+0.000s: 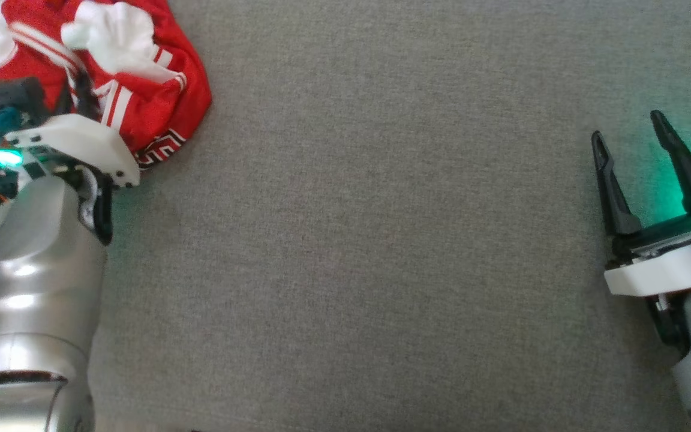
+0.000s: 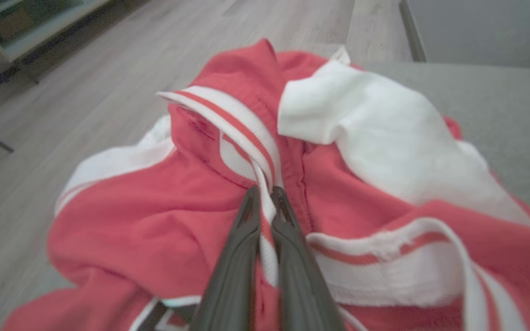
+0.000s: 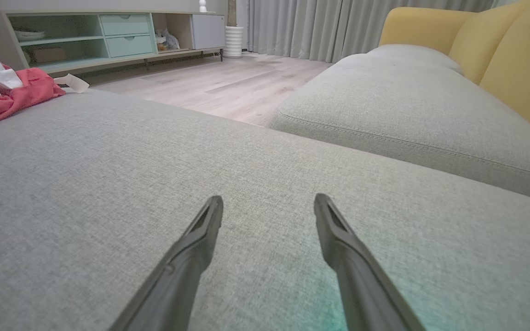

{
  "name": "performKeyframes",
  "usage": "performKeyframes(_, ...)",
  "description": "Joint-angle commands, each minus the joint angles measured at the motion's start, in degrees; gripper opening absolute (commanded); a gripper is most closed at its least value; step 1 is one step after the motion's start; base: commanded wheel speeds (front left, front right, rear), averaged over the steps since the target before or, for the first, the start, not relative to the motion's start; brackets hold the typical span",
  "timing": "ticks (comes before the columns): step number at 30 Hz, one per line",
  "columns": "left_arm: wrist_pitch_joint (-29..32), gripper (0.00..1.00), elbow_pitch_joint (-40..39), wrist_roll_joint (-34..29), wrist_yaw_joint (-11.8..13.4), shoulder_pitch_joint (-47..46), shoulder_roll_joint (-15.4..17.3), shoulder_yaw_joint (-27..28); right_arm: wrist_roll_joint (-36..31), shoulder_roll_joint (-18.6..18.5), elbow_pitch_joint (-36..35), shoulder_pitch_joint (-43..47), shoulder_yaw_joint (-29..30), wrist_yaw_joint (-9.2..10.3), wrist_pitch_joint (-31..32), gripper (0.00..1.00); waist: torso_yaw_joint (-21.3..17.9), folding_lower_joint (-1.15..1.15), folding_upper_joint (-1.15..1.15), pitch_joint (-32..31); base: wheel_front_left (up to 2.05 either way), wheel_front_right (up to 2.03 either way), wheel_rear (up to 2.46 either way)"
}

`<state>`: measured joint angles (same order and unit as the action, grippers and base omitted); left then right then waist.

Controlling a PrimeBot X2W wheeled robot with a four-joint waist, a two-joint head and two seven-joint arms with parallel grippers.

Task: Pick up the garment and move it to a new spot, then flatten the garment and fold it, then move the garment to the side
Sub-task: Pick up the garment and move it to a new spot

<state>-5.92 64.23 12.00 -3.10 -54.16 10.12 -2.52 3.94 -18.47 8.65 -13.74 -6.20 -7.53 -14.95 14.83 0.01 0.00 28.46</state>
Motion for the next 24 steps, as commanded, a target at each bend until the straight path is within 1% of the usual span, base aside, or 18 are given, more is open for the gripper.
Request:
performKeyframes(1, -1.80, 0.00, -1.45, -0.61, -0.15, -2.15, 4.00, 0.72, -0.39, 0.31, -0.07, 1.80, -1.02, 0.04, -0.05, 1.00, -0.35, -0.01, 0.00, -0.92, 0.00, 0.00, 0.00)
performKeyframes(3, -4.64, 0.00, -1.81, -1.20, -0.19, -3.36, 4.82, 0.19, -0.38, 1.41, 0.19, 1.73, -1.18, 0.04, -0.05, 1.00, -0.88, -0.01, 0.00, -2.49, 0.00, 0.00, 0.00)
performKeyframes(6, -7.07, 0.00, -3.81, -2.24, -0.86, -5.45, 6.10, -0.97, -0.23, 3.26, 0.62, 1.35, -1.73, 0.04, -0.05, 1.00, -2.27, -0.01, 0.00, -5.45, 0.00, 0.00, 0.00)
performKeyframes(9, -8.11, 0.00, -7.37, -3.52, -1.56, -7.32, 7.24, -2.50, 0.16, 5.55, 1.10, 1.14, -2.17, 0.04, -0.05, 1.00, -4.64, -0.01, 0.00, -9.23, 0.00, 0.00, 0.00)
performKeyframes(12, -8.38, 0.00, -12.16, -4.36, -2.48, -8.67, 7.51, -4.29, 0.64, 7.98, 1.25, 1.89, -2.22, 0.04, -0.05, 1.00, -7.92, -0.01, 0.00, -13.29, 0.00, 0.00, 0.00)
performKeyframes(15, -6.85, 0.00, -17.66, -4.45, -3.37, -9.38, 7.61, -6.18, 1.07, 10.20, 1.09, 3.12, -2.01, 0.04, -0.05, 1.00, -12.18, -0.01, 0.00, -16.96, 0.00, 0.00, 0.00)
performKeyframes(19, -2.37, 0.00, -26.21, -2.56, -4.07, -8.60, 7.05, -8.52, 1.40, 12.30, 0.07, 5.01, -1.84, 0.04, -0.05, 1.00, -18.35, -0.01, 0.00, -20.71, 0.00, 0.00, 0.00)
performKeyframes(20, -2.37, 0.00, -26.21, -2.56, -4.07, -8.60, 7.05, -8.52, 1.40, 12.30, 0.07, 5.01, -1.84, 0.04, -0.05, 1.00, -18.35, -0.01, 0.00, -20.71, 0.00, 0.00, 0.00)
performKeyframes(24, 3.16, 0.00, -34.50, 1.82, -4.31, -5.42, 6.27, -10.71, 1.49, 13.51, -1.13, 6.32, -2.30, 0.04, -0.05, 1.00, -24.55, -0.01, 0.00, -22.62, 0.00, 0.00, 0.00)
